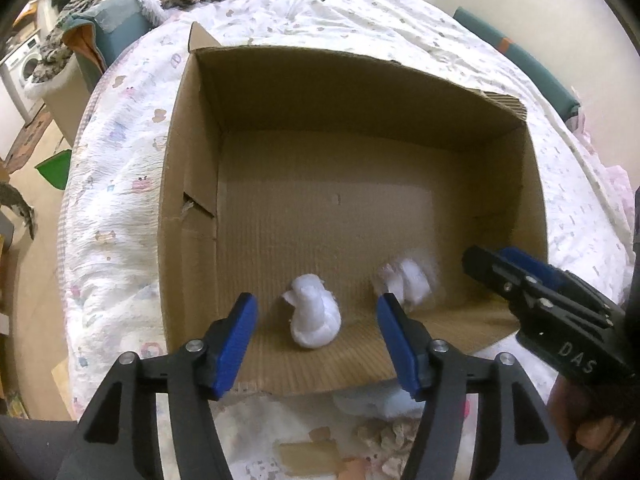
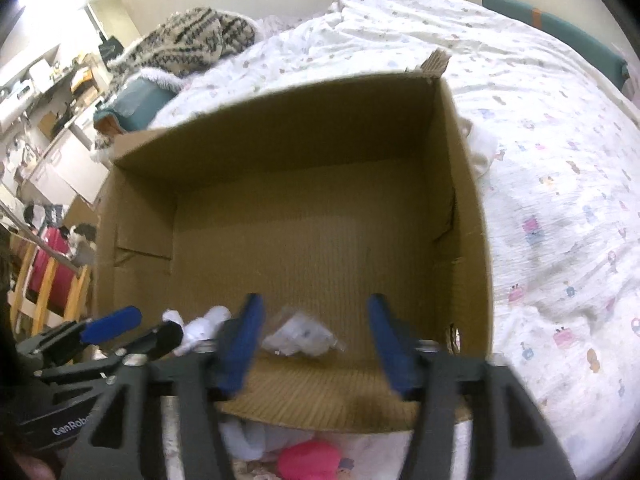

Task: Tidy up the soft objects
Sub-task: 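Open both grippers to drop the sock and bag into the box, then move the right gripper back and grasp the cream ruffled scrunchie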

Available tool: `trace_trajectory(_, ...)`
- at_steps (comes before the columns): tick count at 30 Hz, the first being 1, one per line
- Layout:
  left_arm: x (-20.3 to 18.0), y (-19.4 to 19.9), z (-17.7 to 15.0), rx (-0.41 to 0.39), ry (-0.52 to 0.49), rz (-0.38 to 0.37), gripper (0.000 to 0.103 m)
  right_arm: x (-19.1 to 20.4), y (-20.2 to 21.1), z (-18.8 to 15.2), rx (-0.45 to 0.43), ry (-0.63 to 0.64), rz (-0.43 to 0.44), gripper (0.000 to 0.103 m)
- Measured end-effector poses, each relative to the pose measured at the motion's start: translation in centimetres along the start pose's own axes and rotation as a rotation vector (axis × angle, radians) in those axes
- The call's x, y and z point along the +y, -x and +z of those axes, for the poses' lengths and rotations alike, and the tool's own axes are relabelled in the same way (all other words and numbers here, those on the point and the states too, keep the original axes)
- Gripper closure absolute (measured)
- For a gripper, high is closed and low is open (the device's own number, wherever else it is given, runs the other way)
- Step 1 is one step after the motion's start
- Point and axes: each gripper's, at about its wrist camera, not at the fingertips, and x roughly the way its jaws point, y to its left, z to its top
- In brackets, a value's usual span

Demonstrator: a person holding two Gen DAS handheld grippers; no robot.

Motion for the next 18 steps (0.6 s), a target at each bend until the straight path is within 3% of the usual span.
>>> trace_trajectory(9, 0.9, 4.0, -1.5, -0.029, 0.006, -0.067, 0.043, 0.5, 4.3, -1.5, -0.046, 0.015, -0.034, 0.038)
trace_trajectory(18, 1.5, 7.2, -5.3, -0.076, -0.032, -0.006, 0.036, 0.6, 6.1, -5.1, -0.002, -0.006, -0.051, 0.038)
